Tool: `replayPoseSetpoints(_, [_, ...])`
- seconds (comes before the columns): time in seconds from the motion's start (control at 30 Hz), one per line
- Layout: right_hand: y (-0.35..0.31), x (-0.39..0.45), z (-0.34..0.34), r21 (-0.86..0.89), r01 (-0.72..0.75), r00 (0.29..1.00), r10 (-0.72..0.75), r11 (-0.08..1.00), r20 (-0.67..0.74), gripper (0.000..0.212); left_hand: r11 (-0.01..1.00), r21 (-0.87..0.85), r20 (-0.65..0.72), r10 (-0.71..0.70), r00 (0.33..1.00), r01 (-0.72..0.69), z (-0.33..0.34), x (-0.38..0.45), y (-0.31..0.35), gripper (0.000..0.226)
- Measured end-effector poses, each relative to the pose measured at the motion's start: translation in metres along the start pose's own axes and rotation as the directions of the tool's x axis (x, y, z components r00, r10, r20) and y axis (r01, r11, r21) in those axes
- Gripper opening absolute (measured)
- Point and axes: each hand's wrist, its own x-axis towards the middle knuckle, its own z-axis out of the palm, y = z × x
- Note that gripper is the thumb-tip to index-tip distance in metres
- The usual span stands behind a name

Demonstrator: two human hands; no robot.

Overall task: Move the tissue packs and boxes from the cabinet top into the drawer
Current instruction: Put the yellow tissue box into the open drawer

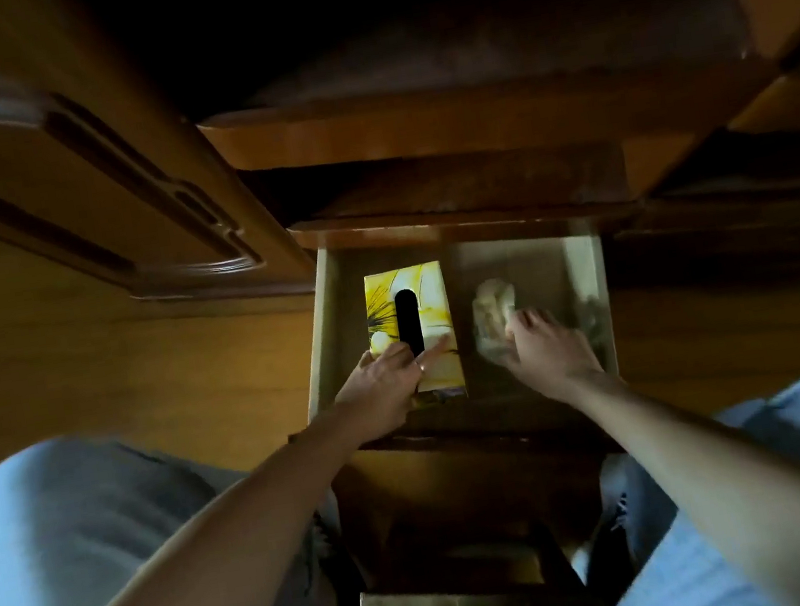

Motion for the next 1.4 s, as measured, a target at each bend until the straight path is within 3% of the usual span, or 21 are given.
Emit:
replayPoseSetpoints(0.13, [-0.005,0.007,0.028,0.046,-0.037,0.999,0.037,0.998,-0.005,0.038,0.999,0.041,-0.077,0.010,0.997,-0.006,0.027,0.007,-0.009,0.109])
replayPoseSetpoints(0.27, [-0.018,-0.033,0.006,0.049,-0.081,0.996,0.079,0.995,0.039,0.042,0.999,0.026,-0.080,-0.022,0.997,0.024,0.013,-0.024,0.007,0.104])
replayPoseSetpoints(0.47, [-0.013,-0.066,-0.050,0.043,-0.083,0.996,0.082,0.996,0.019,0.013,0.997,0.069,-0.144,-0.031,0.989,0.041,-0.024,-0.051,0.021,0.100])
replayPoseSetpoints(0.63, [-0.021,-0.071,-0.062,-0.125,-0.047,0.997,0.055,0.991,0.056,0.002,0.996,0.060,-0.138,-0.063,0.988,0.072,-0.037,-0.056,0.026,0.102])
replayPoseSetpoints(0.8, [-0.010,-0.056,-0.029,-0.243,0.015,0.993,0.015,0.970,0.119,0.013,0.986,0.074,-0.034,-0.150,0.988,0.152,-0.021,-0.035,0.013,0.114])
replayPoseSetpoints(0.97, [-0.001,-0.040,0.002,-0.264,-0.078,0.959,0.145,0.961,0.244,0.032,0.983,0.042,0.057,-0.178,0.982,0.176,0.011,-0.028,-0.004,0.110])
replayPoseSetpoints(1.1, [-0.017,-0.025,0.014,-0.210,-0.147,0.974,0.179,0.967,0.139,0.038,0.971,0.205,0.031,-0.132,0.991,0.123,0.027,-0.028,-0.019,0.103])
replayPoseSetpoints(1.17, [-0.026,-0.016,0.020,-0.155,-0.120,0.988,0.134,0.981,0.082,0.028,0.969,0.225,0.016,-0.106,0.994,0.100,0.033,-0.027,-0.025,0.096])
replayPoseSetpoints(1.23, [-0.038,-0.008,0.024,-0.076,-0.094,0.994,0.098,0.993,0.046,0.018,0.978,0.193,0.024,-0.091,0.996,0.084,0.035,-0.027,-0.033,0.072])
replayPoseSetpoints(1.3, [-0.053,-0.002,0.026,-0.023,-0.062,0.998,0.063,0.998,0.010,0.014,0.986,0.122,-0.059,-0.106,0.993,0.112,0.033,-0.029,-0.040,0.044])
replayPoseSetpoints(1.33, [-0.061,0.002,0.027,0.025,-0.055,0.998,0.055,0.998,0.005,0.013,0.987,0.084,-0.156,-0.124,0.980,0.139,0.033,-0.029,-0.044,0.042])
replayPoseSetpoints(1.4, [-0.079,0.010,0.026,0.162,-0.071,0.996,0.061,0.984,0.068,0.023,0.971,0.004,-0.406,-0.215,0.888,0.238,0.035,-0.031,-0.053,0.042])
